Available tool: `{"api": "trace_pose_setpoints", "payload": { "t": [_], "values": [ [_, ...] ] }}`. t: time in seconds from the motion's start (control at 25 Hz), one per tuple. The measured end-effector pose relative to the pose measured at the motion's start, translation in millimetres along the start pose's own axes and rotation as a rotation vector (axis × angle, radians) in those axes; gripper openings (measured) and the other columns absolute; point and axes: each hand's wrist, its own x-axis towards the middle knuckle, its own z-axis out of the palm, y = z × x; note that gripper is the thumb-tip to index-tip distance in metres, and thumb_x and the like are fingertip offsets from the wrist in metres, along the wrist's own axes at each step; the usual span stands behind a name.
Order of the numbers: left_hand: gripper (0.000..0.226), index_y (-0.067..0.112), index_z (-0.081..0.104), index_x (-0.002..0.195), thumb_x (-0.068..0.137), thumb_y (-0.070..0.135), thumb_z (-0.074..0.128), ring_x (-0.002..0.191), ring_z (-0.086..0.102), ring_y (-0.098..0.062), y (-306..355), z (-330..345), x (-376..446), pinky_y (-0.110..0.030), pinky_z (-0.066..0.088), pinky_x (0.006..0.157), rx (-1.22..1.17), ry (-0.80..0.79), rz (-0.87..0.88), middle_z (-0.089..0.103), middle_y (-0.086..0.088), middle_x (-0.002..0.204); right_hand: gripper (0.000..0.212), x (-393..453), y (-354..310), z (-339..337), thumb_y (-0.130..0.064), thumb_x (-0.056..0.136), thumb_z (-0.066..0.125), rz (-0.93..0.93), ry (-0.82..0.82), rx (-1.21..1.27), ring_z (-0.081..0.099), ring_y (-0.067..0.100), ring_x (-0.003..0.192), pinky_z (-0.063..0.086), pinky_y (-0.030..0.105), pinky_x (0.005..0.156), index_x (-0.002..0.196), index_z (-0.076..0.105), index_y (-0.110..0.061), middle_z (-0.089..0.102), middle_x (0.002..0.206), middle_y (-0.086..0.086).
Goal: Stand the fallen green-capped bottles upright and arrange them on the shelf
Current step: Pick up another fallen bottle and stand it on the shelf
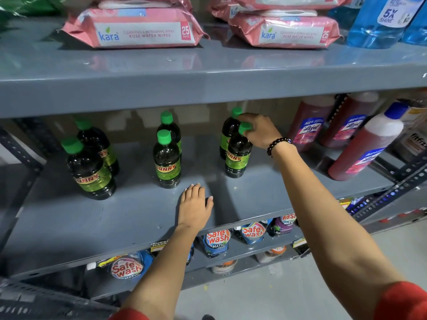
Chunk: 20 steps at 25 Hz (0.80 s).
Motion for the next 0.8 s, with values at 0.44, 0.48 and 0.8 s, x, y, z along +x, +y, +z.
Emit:
{"api": "trace_pose_setpoints", "payload": {
  "t": [0.44, 0.48, 0.8],
  "values": [
    [0.038, -0.003, 0.057, 0.111, 0.085, 0.024, 0.059, 0.111, 0.053, -0.039, -2, 2, 1, -0.047, 0.040, 0.097, 0.011, -0.020, -0.015, 0.061, -0.024, 0.116, 0.042, 3, -2, 4, -0.005, 0.087, 0.058, 0.018, 0.083, -0.165, 0.050, 0.035, 0.126, 0.043, 0.037, 0.105, 0.129, 0.056, -0.009, 0.056, 0.135, 0.017],
    [0.038, -0.003, 0.057, 0.111, 0.085, 0.024, 0.059, 0.111, 0.052, -0.039, -2, 2, 1, -0.047, 0.040, 0.097, 0.009, -0.022, -0.014, 0.061, -0.024, 0.116, 0.042, 2, -1, 4, -0.004, 0.087, 0.057, 0.019, 0.081, -0.159, 0.050, 0.034, 0.126, 0.042, 0.037, 0.106, 0.129, 0.056, -0.009, 0.055, 0.136, 0.016],
    [0.036, -0.003, 0.061, 0.103, 0.078, 0.021, 0.068, 0.103, 0.059, -0.039, 0, -2, 0, -0.049, 0.046, 0.090, 0.004, -0.017, -0.006, 0.066, -0.024, 0.107, 0.082, -13, 6, 28, -0.021, 0.078, 0.074, 0.239, 0.239, 0.231, 0.042, 0.031, 0.133, 0.037, 0.035, 0.108, 0.144, 0.028, -0.007, 0.041, 0.147, 0.016]
  ]
}}
